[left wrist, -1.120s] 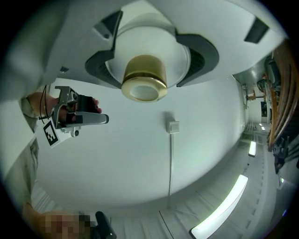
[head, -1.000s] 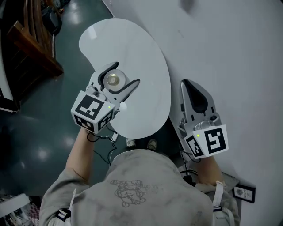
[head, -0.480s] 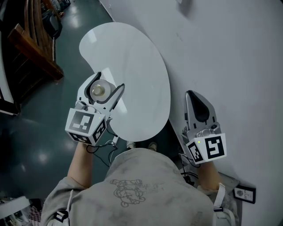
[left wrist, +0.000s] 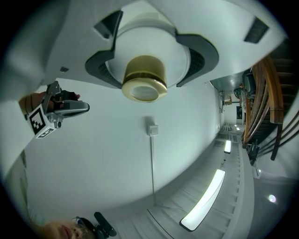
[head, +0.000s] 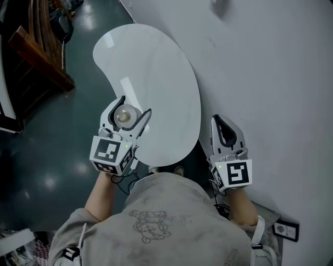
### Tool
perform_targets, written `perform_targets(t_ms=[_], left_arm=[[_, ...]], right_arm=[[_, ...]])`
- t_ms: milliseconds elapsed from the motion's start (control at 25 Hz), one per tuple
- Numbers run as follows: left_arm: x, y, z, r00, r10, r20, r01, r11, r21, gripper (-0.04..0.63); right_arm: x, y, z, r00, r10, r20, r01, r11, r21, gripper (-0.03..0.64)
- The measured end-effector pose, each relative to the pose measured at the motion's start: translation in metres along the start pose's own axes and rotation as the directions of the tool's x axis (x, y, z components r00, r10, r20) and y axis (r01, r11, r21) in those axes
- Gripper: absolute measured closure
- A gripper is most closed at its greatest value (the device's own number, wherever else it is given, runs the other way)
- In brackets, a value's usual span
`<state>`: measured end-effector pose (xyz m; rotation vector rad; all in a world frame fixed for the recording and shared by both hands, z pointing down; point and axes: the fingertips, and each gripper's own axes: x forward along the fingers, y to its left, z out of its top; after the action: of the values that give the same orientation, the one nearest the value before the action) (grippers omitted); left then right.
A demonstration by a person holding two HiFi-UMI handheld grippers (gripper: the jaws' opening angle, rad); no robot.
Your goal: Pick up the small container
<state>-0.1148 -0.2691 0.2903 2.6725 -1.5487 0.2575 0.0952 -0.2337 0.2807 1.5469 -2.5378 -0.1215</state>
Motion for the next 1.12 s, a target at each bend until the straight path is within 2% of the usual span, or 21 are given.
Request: perform_targets(t_ms=[480,920,1120], left_arm=[[0.011,-0.002,-0.012,0.999,-0.022,-0.029,0.022,1.0,-0.018,0.241],[0.022,-0.011,-0.018,0.998,-0.05,-0.045,0.05,0.999,-0.004,0.241],[0.024,-0.009,-0.015,0.999,-0.031,-0.037,0.031,1.0,-0.001,0.241]], right_arm=[[0.008,-0.014,-0.02,0.998,-0.017,-0.064,0.021,0.998,0.061,0.583],[0.008,-0.02,-0.028,0.997,-0.012,-0.071,0.018,0.997,0.077,0.583],[0.008,-0.023,-0.028,0.997,-0.017,-0.071,0.023,0.996,0.081,0.583]])
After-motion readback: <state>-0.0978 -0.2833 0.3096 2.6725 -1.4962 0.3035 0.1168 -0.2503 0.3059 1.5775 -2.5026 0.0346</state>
